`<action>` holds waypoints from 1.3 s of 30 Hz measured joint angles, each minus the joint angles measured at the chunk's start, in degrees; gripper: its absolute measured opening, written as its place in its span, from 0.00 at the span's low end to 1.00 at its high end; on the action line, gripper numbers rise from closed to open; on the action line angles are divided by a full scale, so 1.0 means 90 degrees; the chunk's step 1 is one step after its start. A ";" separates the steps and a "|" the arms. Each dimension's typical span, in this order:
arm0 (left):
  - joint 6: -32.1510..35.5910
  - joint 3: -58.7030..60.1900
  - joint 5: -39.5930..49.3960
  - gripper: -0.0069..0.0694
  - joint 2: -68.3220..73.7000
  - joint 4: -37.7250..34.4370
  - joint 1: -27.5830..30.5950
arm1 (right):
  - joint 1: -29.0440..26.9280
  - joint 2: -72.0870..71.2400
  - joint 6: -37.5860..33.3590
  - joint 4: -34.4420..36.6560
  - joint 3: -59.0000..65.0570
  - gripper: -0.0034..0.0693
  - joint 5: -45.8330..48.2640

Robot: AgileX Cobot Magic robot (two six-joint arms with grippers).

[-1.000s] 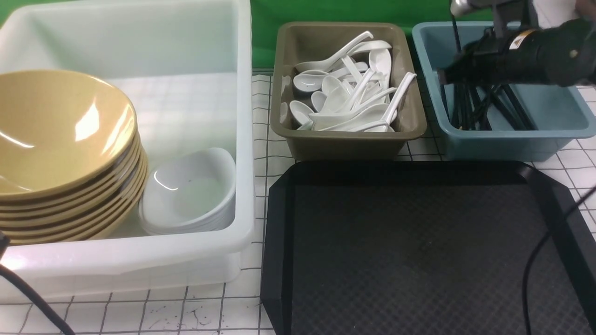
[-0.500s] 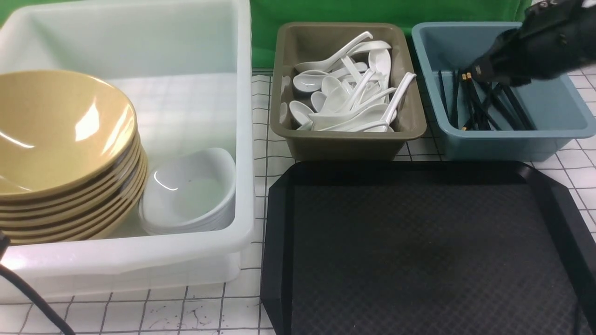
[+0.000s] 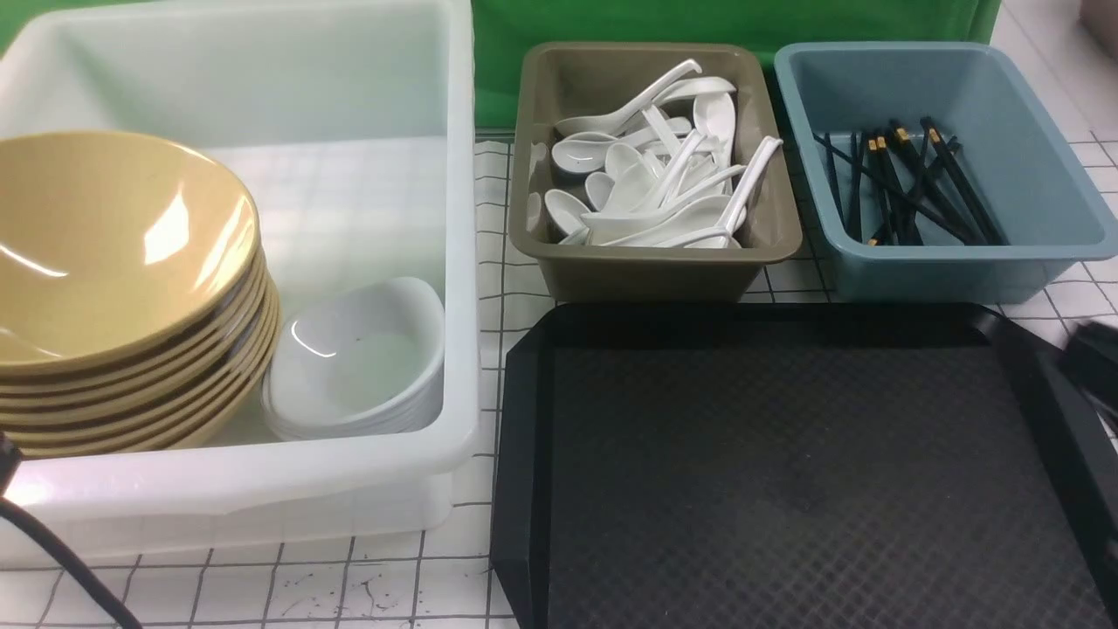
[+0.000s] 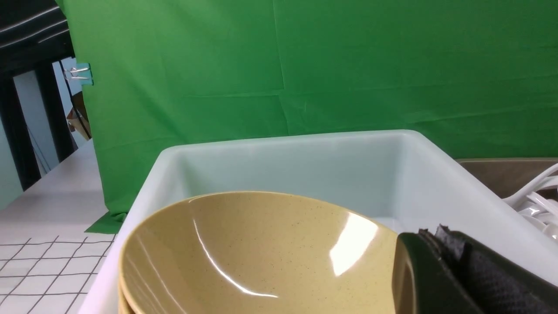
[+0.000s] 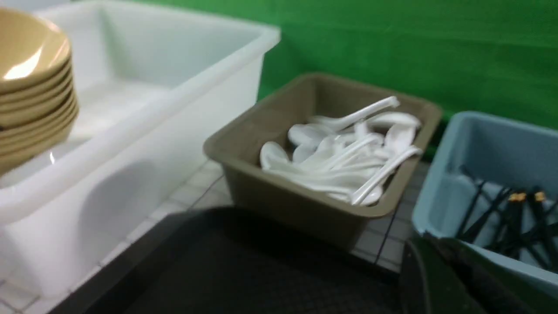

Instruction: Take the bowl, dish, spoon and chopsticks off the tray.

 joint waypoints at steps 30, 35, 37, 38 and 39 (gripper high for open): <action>0.0000 0.0058 0.0255 0.07 0.0144 0.0000 -0.0001 | -0.2811 -0.2861 0.2661 -0.3415 0.1912 0.11 0.1779; 0.0000 0.0066 0.0273 0.07 0.0144 0.0000 -0.0001 | -0.2811 -0.2861 0.2923 -0.3476 0.1897 0.11 0.2190; 0.0000 0.0066 0.0279 0.07 0.0144 0.0006 -0.0001 | -0.2811 -0.2861 0.2975 -0.3483 0.1891 0.11 0.2197; 0.0006 0.0066 0.0279 0.07 0.0144 0.0006 -0.0001 | -0.2811 -0.2861 0.2998 -0.3483 0.1891 0.11 0.2204; 0.0006 0.0066 0.0279 0.07 0.0144 0.0006 -0.0001 | -0.2811 -0.2861 0.3015 -0.3483 0.1891 0.11 0.2204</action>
